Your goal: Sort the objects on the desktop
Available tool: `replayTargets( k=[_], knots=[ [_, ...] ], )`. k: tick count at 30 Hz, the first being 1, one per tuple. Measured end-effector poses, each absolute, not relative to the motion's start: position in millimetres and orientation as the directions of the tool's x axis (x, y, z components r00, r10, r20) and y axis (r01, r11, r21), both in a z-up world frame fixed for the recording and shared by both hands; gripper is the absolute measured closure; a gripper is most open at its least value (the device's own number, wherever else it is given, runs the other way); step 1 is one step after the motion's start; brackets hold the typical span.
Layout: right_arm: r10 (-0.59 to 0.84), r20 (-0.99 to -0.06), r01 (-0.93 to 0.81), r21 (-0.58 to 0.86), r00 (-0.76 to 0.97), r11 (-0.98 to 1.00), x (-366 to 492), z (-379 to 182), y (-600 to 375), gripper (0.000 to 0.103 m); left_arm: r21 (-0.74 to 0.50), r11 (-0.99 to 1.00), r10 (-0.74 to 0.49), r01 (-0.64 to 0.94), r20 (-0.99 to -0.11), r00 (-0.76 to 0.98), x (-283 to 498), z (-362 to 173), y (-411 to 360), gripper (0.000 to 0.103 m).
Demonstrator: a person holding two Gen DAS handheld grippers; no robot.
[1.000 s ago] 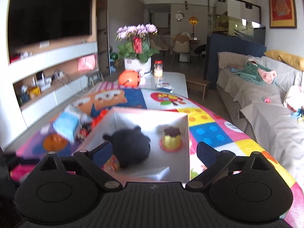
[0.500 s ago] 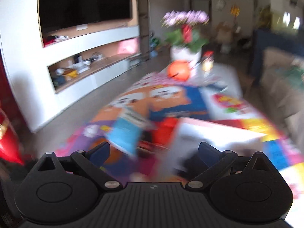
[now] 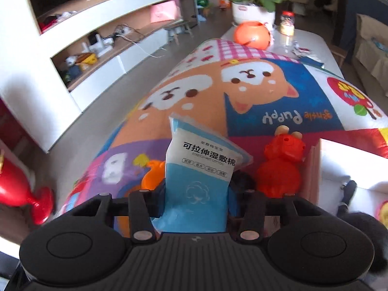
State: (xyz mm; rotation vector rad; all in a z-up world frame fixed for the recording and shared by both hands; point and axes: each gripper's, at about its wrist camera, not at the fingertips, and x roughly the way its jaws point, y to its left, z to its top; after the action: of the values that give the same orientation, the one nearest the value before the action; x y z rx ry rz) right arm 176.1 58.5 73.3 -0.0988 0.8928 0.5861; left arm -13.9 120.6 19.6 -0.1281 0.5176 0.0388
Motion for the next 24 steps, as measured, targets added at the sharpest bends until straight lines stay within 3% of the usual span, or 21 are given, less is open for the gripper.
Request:
replayTargets(
  k=[8, 16, 17, 19, 24],
  knots=[
    [0.513, -0.665, -0.584, 0.140, 0.543, 0.800, 71, 131, -49, 0.056, -0.094, 0.993, 0.009, -0.066, -0.508, 0.862, -12, 19, 117, 0.000],
    [0.361, -0.719, -0.444, 0.082, 0.593, 0.892, -10, 86, -147, 0.054, 0.019, 1.000, 0.026, -0.018, -0.548, 0.836, -3, 17, 98, 0.000],
    [0.351, -0.724, -0.416, 0.097, 0.594, 0.904, -13, 77, -157, 0.052, 0.024, 1.000, 0.014, -0.001, -0.546, 0.838, -3, 18, 95, 0.000],
    [0.333, -0.712, -0.349, 0.131, 0.618, 0.928, -16, 66, -175, 0.030, -0.003, 0.998, -0.061, 0.070, -0.529, 0.847, -3, 19, 92, 0.000],
    [0.300, -0.659, -0.257, 0.164, 0.690, 0.952, -15, 50, -205, 0.016, 0.000, 0.960, -0.240, 0.281, -0.523, 0.818, 9, 21, 72, 0.000]
  ],
)
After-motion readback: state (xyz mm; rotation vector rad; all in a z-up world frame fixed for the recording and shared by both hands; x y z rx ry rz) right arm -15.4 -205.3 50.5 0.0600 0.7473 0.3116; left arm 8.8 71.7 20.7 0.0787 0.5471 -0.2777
